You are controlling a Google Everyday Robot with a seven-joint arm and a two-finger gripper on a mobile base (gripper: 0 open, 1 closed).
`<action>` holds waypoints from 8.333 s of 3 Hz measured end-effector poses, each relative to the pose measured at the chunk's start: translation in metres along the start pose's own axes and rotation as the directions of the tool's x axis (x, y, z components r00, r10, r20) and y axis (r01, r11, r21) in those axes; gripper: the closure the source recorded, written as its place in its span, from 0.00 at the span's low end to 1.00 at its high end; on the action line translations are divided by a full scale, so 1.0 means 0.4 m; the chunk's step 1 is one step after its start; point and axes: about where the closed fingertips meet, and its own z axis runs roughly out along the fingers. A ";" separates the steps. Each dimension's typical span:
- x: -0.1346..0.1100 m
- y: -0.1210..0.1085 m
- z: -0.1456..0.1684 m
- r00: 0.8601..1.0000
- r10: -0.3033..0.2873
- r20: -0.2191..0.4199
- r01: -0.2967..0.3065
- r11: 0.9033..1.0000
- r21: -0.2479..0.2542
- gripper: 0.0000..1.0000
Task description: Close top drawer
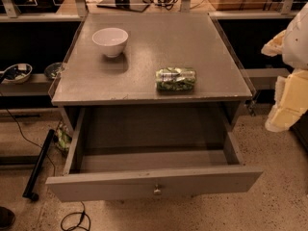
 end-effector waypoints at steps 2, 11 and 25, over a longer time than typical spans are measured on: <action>0.000 0.000 0.000 1.000 0.000 0.000 0.000 1.000 0.000 0.16; 0.233 0.322 0.364 0.977 0.212 -0.001 -0.205 0.944 -0.260 1.00; -0.037 0.310 0.774 0.947 0.187 0.262 -0.085 0.930 -0.357 0.84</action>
Offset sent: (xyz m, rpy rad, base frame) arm 0.0000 0.0000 0.0000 0.0000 0.0000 0.0000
